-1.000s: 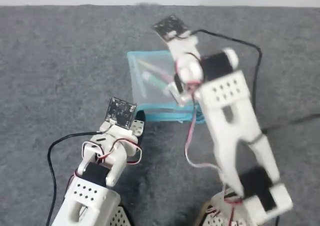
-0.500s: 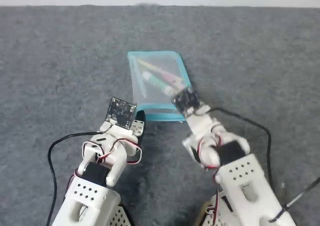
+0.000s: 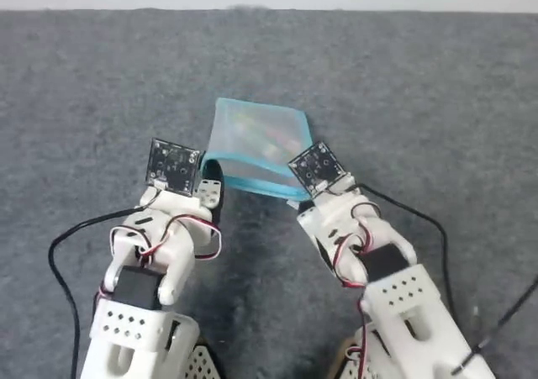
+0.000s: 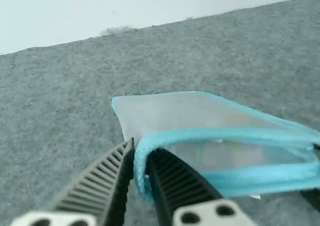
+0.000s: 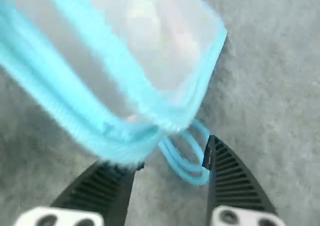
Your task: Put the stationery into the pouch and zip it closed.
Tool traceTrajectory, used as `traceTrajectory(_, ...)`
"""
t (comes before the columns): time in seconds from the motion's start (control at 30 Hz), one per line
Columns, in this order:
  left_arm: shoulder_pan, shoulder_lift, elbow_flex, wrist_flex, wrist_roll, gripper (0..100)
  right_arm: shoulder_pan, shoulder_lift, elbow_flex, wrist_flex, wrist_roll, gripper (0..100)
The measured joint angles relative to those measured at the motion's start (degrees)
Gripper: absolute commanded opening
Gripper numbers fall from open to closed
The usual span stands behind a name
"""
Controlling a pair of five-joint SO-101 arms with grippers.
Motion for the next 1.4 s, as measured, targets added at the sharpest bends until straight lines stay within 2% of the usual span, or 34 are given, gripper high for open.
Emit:
traceTrajectory(0.13,-0.26,0.00,0.00,0.00,0.00,1,0.18,9.32,-1.05,-4.22,-4.40,20.3)
traceTrajectory(0.4,-0.62,0.00,-0.09,0.00,0.00,1,0.53,28.57,-13.01,-9.49,-13.80,20.3)
traceTrajectory(0.7,-0.62,0.00,0.62,-1.49,0.26,1,0.09,32.88,-14.68,-18.55,-25.23,20.3)
traceTrajectory(0.87,-0.62,0.00,0.70,-1.49,0.35,1,-0.26,38.33,-14.68,-24.62,-27.25,19.5)
traceTrajectory(0.93,-0.62,0.09,0.70,-1.49,0.09,1,-0.44,40.88,-14.68,-26.90,-27.43,15.4)
traceTrajectory(1.0,-0.62,0.09,0.70,-1.49,0.09,1,-0.35,42.20,-14.68,-28.04,-27.43,7.0)
traceTrajectory(1.03,-0.62,0.09,0.70,-1.49,0.09,1,-0.26,42.29,-14.68,-28.13,-27.43,1.4)
traceTrajectory(1.07,-0.62,0.09,0.70,-1.49,0.09,1,0.18,42.29,-14.68,-28.13,-27.34,0.0)
traceTrajectory(1.1,-0.62,0.09,0.70,-1.49,0.09,1,0.88,42.37,-14.86,-28.22,-27.34,2.4)
traceTrajectory(1.23,-0.53,0.09,0.79,-1.49,0.09,1,3.60,42.37,-16.09,-25.23,-27.25,0.9)
traceTrajectory(1.3,-0.53,0.09,1.58,-1.58,0.09,1,4.04,41.67,-18.29,-19.16,-26.20,0.6)
traceTrajectory(1.4,-0.53,0.09,2.46,-1.58,0.09,1,4.13,36.92,-22.33,-5.54,-19.87,0.6)
